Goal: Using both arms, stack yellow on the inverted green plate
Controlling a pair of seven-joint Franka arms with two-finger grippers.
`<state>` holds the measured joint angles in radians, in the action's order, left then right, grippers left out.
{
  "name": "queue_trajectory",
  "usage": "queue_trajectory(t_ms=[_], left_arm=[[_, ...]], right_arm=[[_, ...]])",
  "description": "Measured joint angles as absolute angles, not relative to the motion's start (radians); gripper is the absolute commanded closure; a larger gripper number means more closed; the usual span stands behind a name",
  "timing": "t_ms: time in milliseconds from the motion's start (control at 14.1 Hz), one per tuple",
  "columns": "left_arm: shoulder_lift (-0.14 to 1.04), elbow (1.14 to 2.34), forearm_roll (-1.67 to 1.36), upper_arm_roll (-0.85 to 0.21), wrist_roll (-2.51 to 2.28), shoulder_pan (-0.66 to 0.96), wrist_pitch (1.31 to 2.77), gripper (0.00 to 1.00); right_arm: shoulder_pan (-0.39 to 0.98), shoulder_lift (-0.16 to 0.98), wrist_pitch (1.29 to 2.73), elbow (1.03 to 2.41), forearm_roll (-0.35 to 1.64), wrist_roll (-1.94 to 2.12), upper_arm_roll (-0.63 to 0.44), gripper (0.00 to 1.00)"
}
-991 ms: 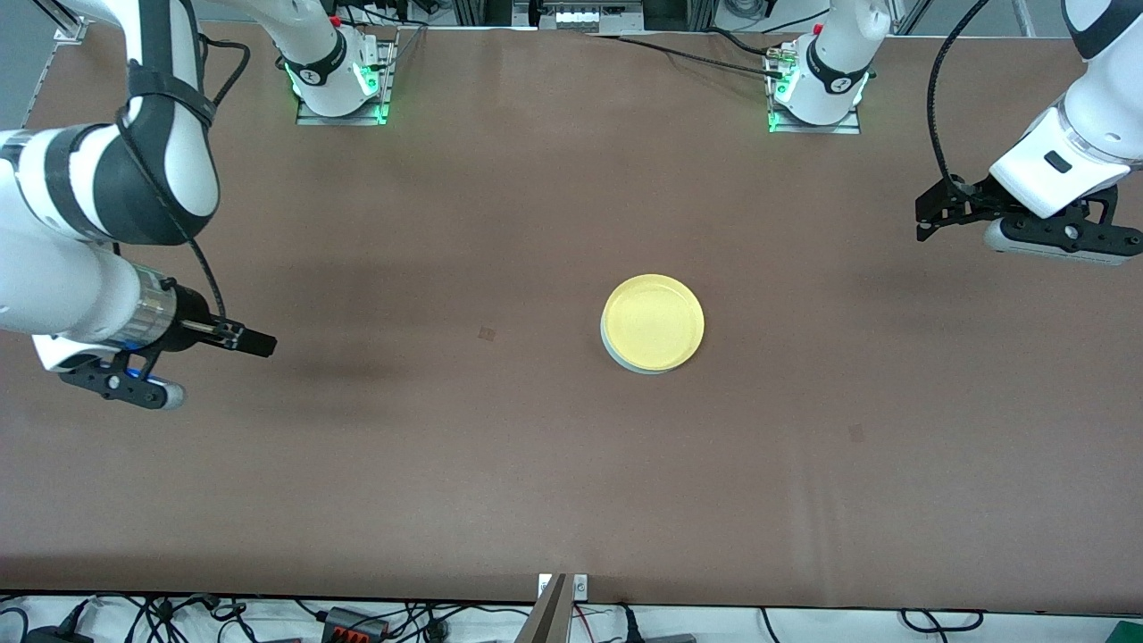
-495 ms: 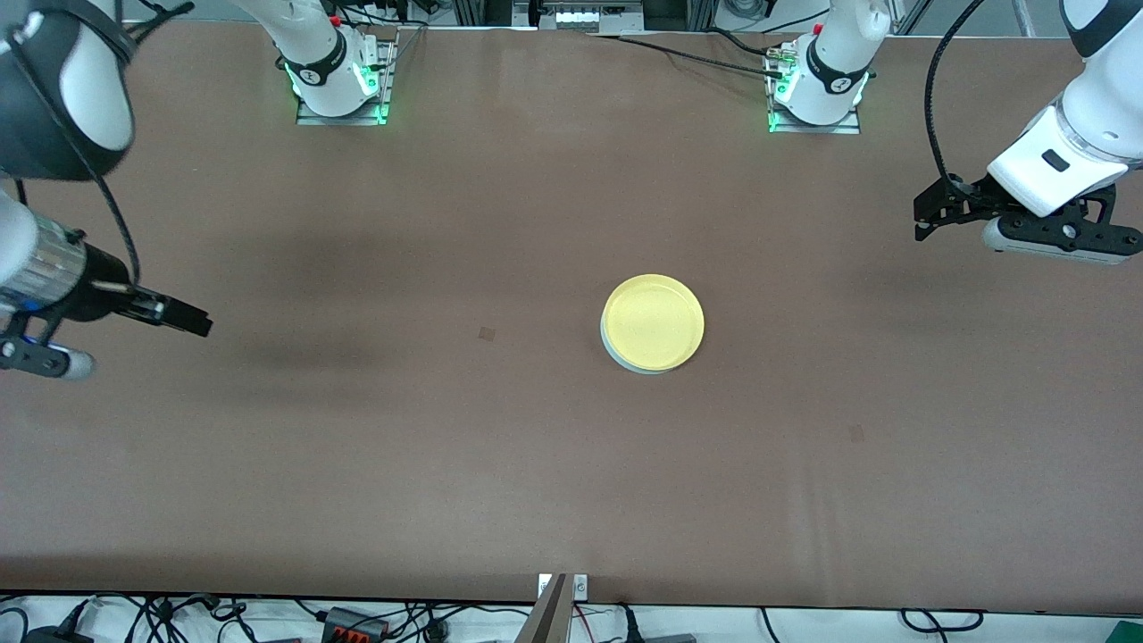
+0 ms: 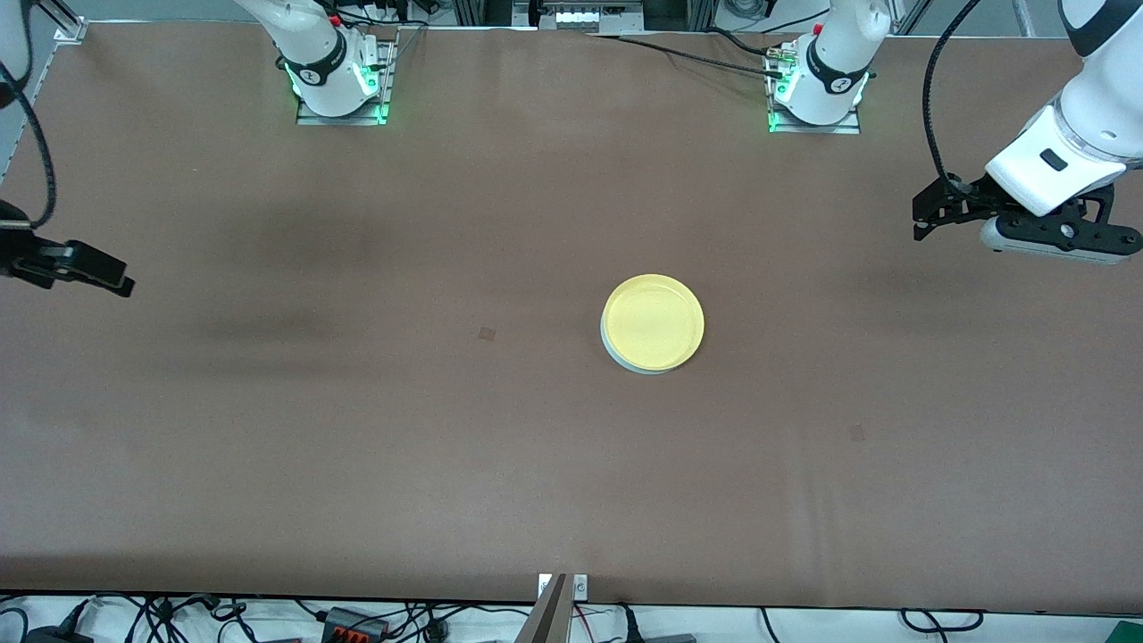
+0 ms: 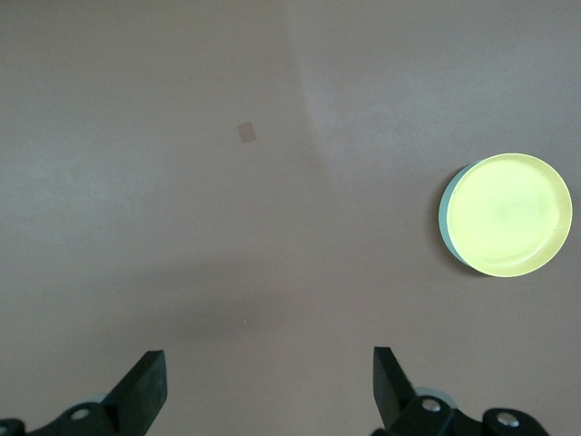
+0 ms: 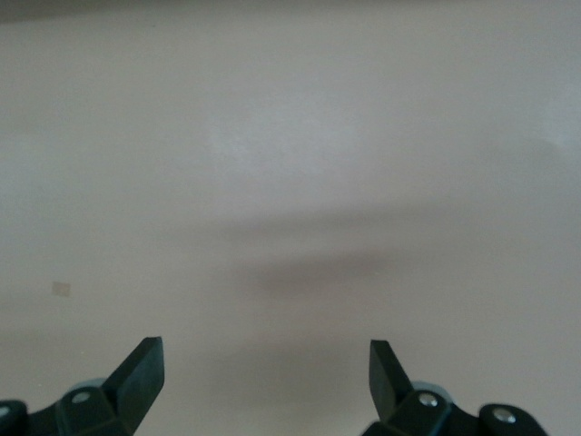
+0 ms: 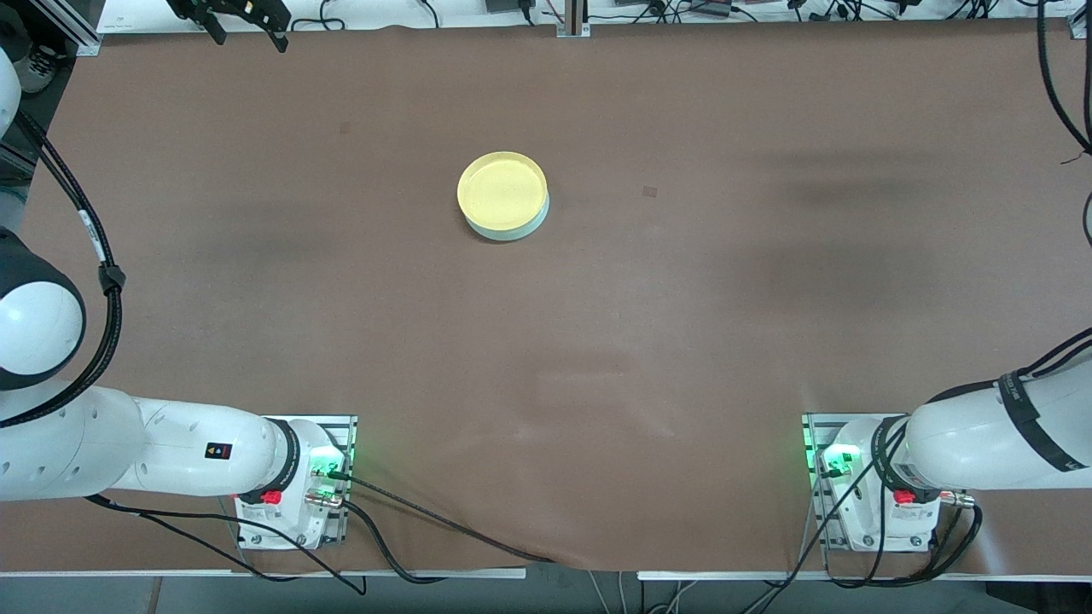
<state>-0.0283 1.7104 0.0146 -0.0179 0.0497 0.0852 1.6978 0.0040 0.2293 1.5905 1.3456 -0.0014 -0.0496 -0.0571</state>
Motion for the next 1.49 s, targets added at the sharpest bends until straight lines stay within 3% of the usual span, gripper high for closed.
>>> queue_trajectory(t_ms=[425, 920, 1486], left_arm=[[-0.028, 1.71, 0.015, -0.018, 0.05, 0.085, 1.698, 0.0], [-0.028, 1.71, 0.015, -0.018, 0.05, 0.085, 1.698, 0.0], [-0.028, 1.71, 0.015, -0.019, 0.05, 0.085, 1.698, 0.0]], right_arm=[[-0.011, 0.182, 1.568, 1.401, -0.022, -0.008, -0.057, 0.0], [-0.011, 0.029, 1.624, 1.626, -0.037, -0.001, -0.051, 0.0], [-0.011, 0.006, 1.676, 1.673, -0.038, 0.018, -0.05, 0.0]])
